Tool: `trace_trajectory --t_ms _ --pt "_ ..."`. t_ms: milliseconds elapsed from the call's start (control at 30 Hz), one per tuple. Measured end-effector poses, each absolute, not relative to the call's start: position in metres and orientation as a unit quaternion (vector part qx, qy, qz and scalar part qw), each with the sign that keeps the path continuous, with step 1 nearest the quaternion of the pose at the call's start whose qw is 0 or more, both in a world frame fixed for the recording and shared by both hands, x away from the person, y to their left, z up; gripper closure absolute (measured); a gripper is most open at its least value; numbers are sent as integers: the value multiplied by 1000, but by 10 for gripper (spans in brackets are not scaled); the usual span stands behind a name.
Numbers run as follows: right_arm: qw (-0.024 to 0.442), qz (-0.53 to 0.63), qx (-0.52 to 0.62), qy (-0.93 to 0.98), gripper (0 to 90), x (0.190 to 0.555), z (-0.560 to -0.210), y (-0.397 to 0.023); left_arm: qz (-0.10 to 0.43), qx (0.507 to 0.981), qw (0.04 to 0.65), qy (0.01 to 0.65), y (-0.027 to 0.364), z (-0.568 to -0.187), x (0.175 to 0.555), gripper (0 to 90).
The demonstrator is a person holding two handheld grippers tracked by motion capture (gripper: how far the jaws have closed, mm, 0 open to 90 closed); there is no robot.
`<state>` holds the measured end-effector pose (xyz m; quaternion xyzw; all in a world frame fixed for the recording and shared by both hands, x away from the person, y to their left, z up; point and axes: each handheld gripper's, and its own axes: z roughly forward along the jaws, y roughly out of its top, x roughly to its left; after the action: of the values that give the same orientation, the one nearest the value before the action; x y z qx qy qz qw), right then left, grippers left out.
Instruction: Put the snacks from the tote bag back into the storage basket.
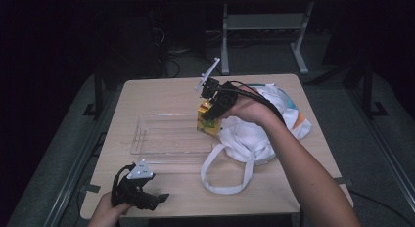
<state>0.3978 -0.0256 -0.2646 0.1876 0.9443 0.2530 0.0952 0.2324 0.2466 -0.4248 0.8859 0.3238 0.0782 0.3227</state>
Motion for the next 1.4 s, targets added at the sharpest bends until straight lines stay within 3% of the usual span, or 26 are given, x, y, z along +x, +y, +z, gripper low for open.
trace_trajectory --t_ms 1400 --pt "62 214 115 968 514 396 -303 17 77 886 324 323 248 -425 232 133"
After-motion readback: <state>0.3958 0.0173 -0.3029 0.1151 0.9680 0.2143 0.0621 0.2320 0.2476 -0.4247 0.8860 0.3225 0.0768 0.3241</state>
